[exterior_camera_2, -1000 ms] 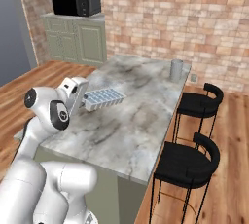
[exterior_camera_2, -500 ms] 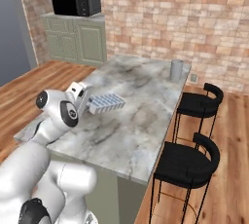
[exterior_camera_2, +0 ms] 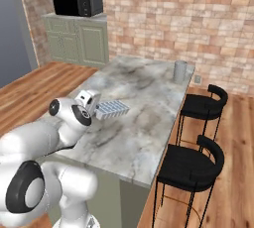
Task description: Open the freezer door, pick up the ice cube tray from the freezer, and place it on the dining counter.
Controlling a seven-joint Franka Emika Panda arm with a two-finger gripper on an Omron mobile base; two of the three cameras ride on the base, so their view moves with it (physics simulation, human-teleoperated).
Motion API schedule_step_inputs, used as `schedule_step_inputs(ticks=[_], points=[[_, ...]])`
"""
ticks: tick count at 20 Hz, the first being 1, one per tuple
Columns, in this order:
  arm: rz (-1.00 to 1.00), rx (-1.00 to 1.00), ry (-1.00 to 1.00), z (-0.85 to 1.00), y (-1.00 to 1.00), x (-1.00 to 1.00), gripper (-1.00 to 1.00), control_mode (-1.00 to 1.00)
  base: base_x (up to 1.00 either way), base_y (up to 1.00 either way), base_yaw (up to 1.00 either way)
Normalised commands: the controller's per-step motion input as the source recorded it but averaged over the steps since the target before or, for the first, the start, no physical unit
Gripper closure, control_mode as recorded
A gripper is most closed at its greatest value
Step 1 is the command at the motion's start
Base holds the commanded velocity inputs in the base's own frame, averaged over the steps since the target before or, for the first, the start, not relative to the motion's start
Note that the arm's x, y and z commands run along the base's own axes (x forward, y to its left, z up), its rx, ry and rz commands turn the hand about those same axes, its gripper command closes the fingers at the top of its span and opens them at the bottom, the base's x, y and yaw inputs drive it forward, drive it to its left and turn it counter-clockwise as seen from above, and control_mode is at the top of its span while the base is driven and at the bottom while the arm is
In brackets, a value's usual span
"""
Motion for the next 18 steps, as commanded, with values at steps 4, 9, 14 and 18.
schedule_step_inputs(ticks=[4,9,14,18], points=[[0.0,0.0,0.0,-0.32,0.0,0.28,1.0,-1.0,0.0,0.0,0.0],[0.0,0.0,0.0,-0.34,0.0,0.26,1.0,-1.0,0.0,0.0,0.0],[0.0,0.0,0.0,-0.34,0.0,0.21,1.0,-1.0,0.0,0.0,0.0],[0.0,0.0,0.0,-0.34,0.0,0.16,1.0,-1.0,0.0,0.0,0.0]])
